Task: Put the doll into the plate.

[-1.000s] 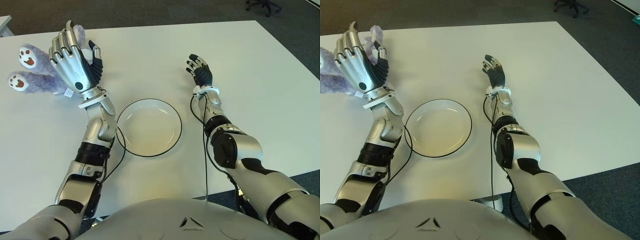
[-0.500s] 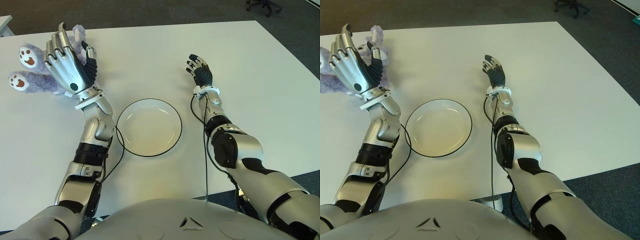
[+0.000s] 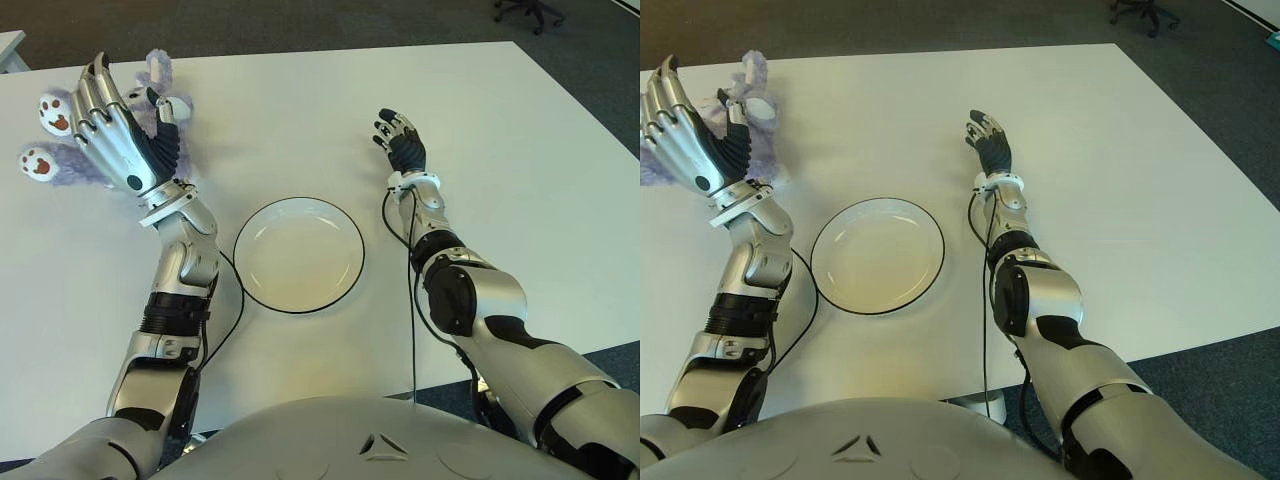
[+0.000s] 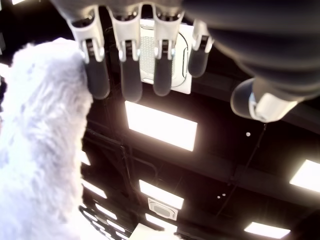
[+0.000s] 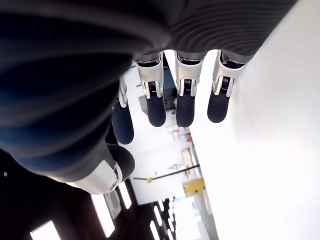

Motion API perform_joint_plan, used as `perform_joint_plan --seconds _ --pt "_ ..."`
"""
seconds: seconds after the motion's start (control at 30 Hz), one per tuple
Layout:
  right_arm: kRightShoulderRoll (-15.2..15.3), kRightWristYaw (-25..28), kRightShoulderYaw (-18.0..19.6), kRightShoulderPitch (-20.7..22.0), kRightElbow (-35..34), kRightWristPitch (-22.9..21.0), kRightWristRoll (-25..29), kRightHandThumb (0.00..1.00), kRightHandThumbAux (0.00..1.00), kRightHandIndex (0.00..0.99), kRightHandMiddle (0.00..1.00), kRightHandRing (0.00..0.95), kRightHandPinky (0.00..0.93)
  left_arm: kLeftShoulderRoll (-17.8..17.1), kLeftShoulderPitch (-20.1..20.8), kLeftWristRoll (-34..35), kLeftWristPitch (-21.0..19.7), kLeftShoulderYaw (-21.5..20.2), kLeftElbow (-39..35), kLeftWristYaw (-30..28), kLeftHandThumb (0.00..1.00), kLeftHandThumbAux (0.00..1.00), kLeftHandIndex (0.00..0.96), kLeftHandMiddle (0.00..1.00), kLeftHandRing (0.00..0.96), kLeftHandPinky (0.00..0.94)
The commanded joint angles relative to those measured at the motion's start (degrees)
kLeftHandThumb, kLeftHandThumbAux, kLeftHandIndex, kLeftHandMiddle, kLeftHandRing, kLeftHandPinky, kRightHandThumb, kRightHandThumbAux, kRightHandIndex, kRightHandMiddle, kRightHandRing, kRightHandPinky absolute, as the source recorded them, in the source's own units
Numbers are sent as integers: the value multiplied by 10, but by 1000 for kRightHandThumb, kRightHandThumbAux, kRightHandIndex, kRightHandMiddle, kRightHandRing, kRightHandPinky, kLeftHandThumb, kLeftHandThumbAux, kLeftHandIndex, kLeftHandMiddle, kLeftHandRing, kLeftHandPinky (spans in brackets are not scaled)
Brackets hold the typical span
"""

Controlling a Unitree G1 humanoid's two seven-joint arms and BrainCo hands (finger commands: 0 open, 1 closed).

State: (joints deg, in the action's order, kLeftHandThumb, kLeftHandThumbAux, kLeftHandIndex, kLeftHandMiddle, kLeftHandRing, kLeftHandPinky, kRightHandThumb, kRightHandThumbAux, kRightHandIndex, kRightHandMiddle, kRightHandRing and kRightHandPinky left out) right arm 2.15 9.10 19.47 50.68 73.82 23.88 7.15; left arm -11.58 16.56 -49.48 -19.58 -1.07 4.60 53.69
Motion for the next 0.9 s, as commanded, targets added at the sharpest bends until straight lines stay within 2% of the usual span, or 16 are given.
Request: perform_joint_plan --seconds 0.03,0.27,0.43,0.67,0.9 --pt "-4 0 4 -27 20 -22 4 646 697 225 134 108 127 4 -14 14 5 -14 -1 11 489 358 144 212 231 270" --pt "-5 -3 6 -25 20 -24 6 645 698 229 136 111 137 -2 -14 33 31 -29 10 26 500 356 147 216 242 285" --pt "-5 -7 7 -24 20 -24 5 639 703 232 141 114 142 -8 -10 48 55 -42 31 35 485 348 133 195 200 207" --pt "-4 -11 2 -25 20 -24 -1 624 705 231 141 115 139 -17 -7 64 88 -54 55 43 481 357 121 179 167 176" --pt "-3 -15 0 -24 20 -24 -1 629 701 218 138 112 135 -15 -3 80 99 -64 62 46 482 347 81 152 140 140"
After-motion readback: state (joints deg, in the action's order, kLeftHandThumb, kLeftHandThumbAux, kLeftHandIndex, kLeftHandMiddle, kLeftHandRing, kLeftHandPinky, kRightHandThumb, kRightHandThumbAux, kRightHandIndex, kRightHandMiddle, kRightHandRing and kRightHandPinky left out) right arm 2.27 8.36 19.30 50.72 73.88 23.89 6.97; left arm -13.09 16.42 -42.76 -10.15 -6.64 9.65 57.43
